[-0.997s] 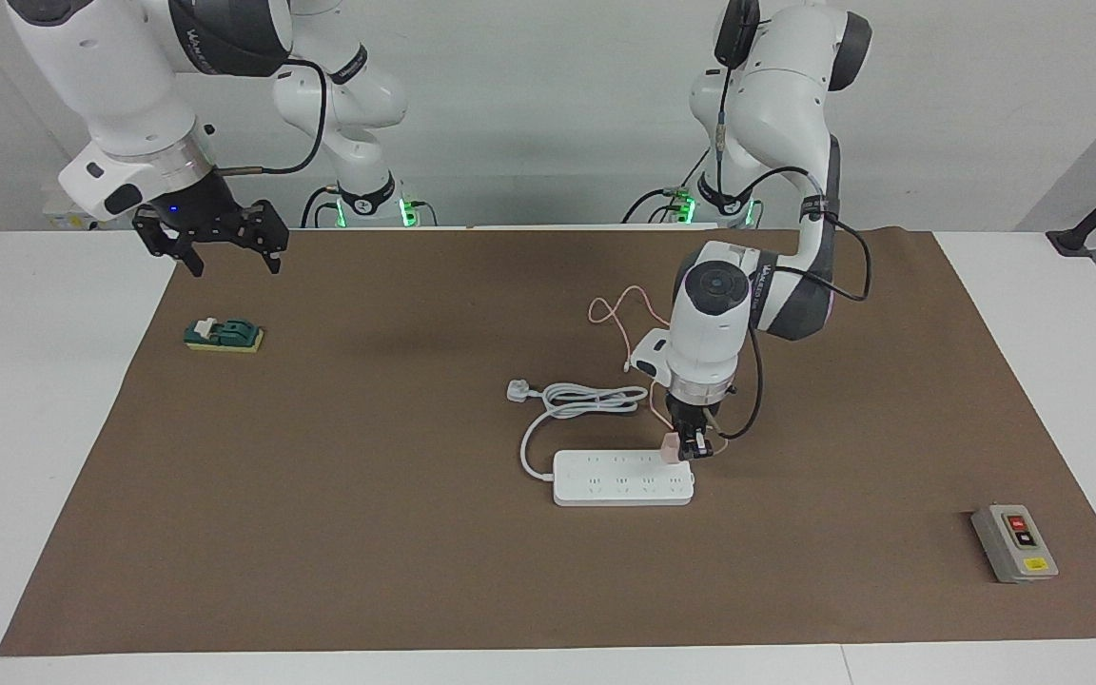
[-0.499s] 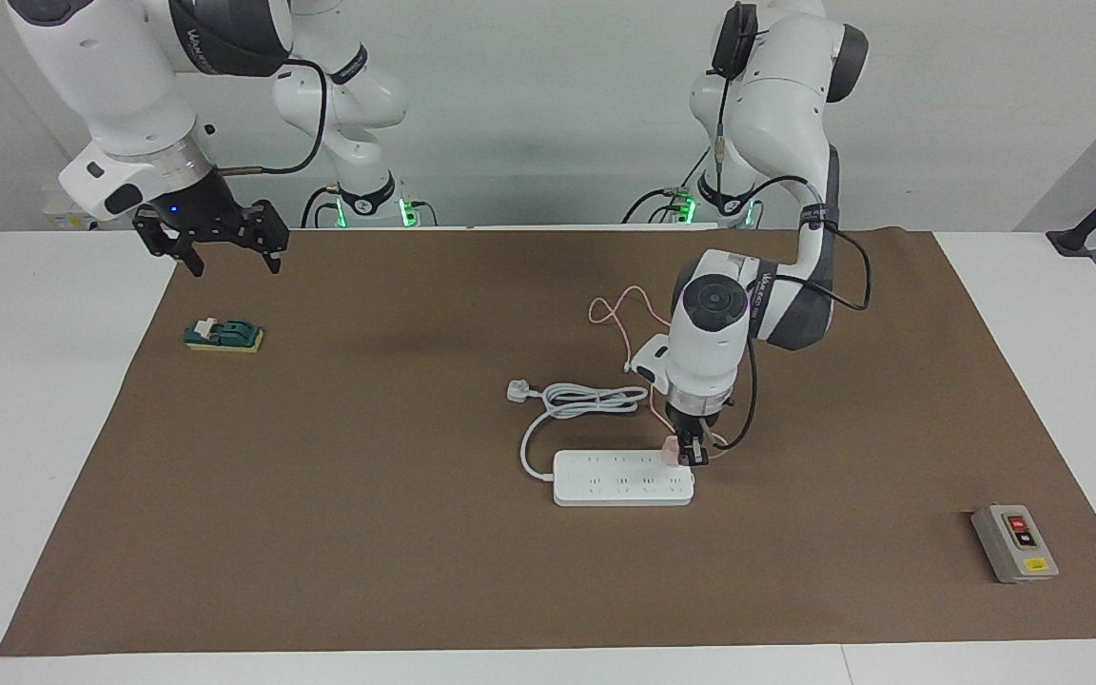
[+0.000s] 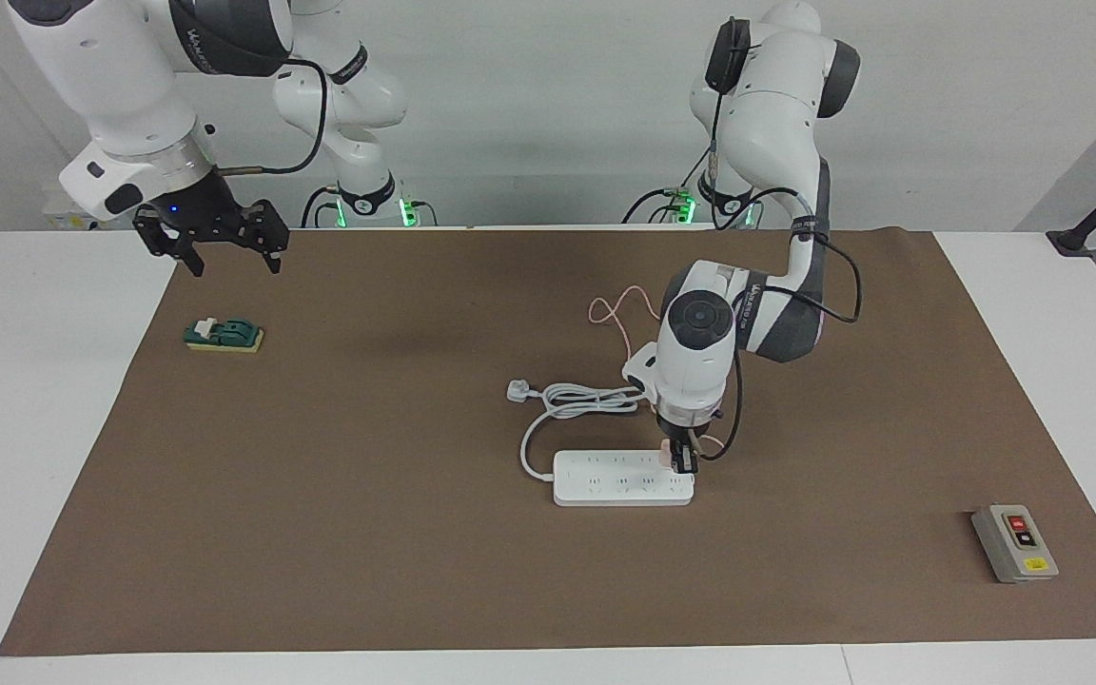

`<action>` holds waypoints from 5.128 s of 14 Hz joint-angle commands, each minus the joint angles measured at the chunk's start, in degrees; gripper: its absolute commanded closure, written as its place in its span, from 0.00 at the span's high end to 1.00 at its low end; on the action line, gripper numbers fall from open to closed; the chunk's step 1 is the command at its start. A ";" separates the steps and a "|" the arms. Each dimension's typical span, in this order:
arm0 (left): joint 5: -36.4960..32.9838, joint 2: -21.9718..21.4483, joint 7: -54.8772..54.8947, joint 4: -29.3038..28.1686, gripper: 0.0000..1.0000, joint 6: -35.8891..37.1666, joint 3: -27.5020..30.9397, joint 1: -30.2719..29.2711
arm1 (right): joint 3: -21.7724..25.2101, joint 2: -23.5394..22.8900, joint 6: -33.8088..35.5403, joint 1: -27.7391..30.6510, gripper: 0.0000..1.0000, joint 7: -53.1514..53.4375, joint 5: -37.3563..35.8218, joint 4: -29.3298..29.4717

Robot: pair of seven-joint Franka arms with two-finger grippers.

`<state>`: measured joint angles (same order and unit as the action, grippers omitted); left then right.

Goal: Plug charger into power strip
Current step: 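Press the charger prongs into the power strip socket with the left gripper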

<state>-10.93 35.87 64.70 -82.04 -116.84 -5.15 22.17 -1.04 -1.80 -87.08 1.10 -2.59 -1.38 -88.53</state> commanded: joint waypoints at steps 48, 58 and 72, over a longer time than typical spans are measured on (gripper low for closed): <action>5.92 2.89 14.22 -0.66 0.65 -13.07 0.31 -2.13 | -0.54 1.80 -0.55 0.49 1.00 0.92 -0.90 -1.82; 5.92 2.36 14.05 0.65 1.00 -9.21 0.49 -2.22 | -0.54 1.80 -0.55 0.49 1.00 0.92 -0.99 -1.82; 11.11 -16.08 6.07 -3.30 1.00 11.34 0.66 -3.63 | -0.54 1.80 -0.55 0.49 1.00 0.92 -0.90 -1.82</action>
<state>-0.66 26.89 74.16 -80.63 -109.85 -4.62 19.18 -1.04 -1.41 -87.08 1.10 -2.59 -1.38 -88.61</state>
